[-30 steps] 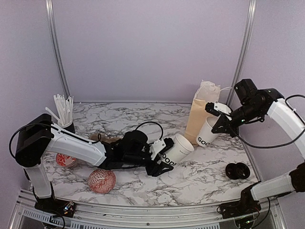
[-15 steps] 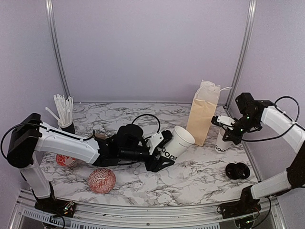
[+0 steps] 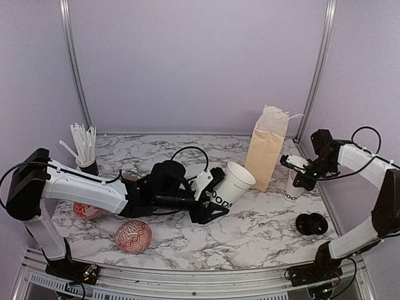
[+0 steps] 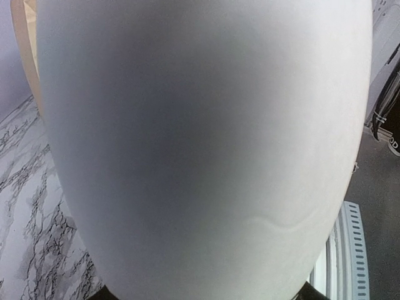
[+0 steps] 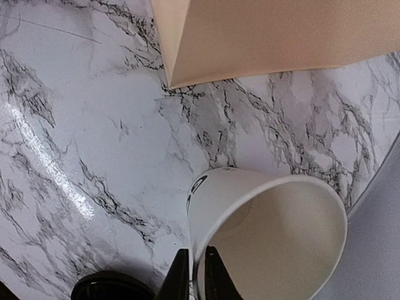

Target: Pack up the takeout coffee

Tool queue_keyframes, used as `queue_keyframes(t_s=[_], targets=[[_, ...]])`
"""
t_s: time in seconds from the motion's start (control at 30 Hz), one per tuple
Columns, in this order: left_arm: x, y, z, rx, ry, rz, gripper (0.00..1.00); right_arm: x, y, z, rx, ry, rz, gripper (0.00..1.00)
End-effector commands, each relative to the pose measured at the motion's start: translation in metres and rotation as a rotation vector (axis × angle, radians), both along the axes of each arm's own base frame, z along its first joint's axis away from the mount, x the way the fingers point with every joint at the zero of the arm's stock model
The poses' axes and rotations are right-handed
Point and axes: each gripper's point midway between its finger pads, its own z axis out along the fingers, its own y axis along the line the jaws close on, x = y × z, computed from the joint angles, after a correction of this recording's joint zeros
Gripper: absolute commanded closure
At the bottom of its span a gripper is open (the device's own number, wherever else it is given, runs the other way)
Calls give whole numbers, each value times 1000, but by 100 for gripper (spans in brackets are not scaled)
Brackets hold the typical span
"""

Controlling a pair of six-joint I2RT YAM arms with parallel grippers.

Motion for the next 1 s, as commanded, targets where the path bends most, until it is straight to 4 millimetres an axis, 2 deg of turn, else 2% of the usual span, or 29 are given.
queue_keyframes(t_s=[0.0, 0.13, 0.2, 0.37, 0.43, 0.5, 0.6, 0.7, 0.8, 0.9, 0.97], targets=[[-5, 1, 11, -31, 5, -19, 47, 6, -1, 5, 0, -45, 10, 82], [-4, -1, 12, -33, 6, -22, 46, -7, 6, 36, 44, -92, 16, 63], [-4, -3, 13, -37, 5, -25, 46, -22, 17, 59, 99, -120, 51, 59], [-4, -9, 14, -40, 6, -43, 45, -87, 77, 121, 390, -133, 332, 52], [-4, -12, 12, -39, 16, -48, 45, -106, 103, 139, 494, -156, 447, 44], [-4, -16, 10, -39, 28, -54, 45, -118, 128, 151, 544, -172, 550, 38], [-3, -21, 12, -46, 43, -58, 45, -124, 159, 170, 563, -189, 673, 36], [-2, -24, 15, -53, 48, -55, 45, -129, 180, 184, 598, -159, 760, 36], [0, -27, 18, -59, 48, -51, 45, -131, 194, 187, 602, -131, 815, 37], [1, -31, 20, -67, 51, -53, 44, -132, 205, 180, 581, -107, 842, 43], [1, -32, 22, -72, 53, -57, 44, -137, 211, 174, 573, -73, 862, 53]])
